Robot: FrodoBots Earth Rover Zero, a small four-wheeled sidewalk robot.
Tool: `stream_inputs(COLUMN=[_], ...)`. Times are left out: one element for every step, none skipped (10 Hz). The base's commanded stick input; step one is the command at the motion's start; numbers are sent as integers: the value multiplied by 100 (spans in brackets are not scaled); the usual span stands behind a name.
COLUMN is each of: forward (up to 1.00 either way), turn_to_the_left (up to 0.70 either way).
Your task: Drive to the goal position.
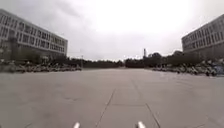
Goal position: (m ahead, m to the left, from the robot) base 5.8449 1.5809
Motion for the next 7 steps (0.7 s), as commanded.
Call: stream_inputs(forward=[50, 50, 50, 50, 50, 50, 50], turn_to_the_left=[0, 0, 0, 0, 0, 0, 0])
